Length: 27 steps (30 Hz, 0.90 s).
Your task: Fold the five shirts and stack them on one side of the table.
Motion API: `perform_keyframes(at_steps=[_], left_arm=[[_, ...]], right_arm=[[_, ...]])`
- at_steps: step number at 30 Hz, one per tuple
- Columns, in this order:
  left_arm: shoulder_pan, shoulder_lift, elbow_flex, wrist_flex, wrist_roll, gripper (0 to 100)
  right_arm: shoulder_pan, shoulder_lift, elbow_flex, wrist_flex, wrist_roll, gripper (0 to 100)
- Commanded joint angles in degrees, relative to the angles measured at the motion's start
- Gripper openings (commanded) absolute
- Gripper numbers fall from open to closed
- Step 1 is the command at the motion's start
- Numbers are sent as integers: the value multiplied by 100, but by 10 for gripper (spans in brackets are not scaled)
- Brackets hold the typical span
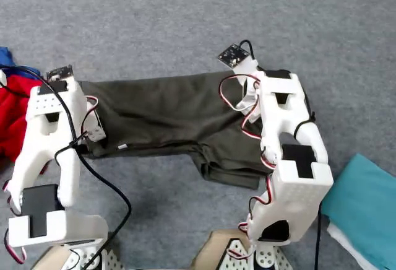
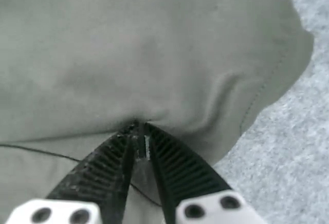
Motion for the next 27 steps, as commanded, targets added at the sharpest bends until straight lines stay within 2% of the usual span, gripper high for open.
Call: perform_keyframes(at_steps=[1,4,9,12,15,19,27], left_arm=[[-35,-31,105,-18,-35,157],[-53,22,316,-281,-35,159],[-18,4,1143,-1301,-26,157],[-79,-31,1160,-1424,44,156],[-88,-40,1011,-1336,185,130],[-88,-40,589,-1055,176,13],[-79,-40,-396,-308,149,19]], right_arm=[[-22,4,-224,44,26,5],[-22,4,-224,44,26,5],[-22,4,-224,35,26,5],[-22,4,-224,35,26,5],[-22,4,-224,35,26,5],[-22,4,-224,35,26,5],[-22,4,-224,35,26,5]])
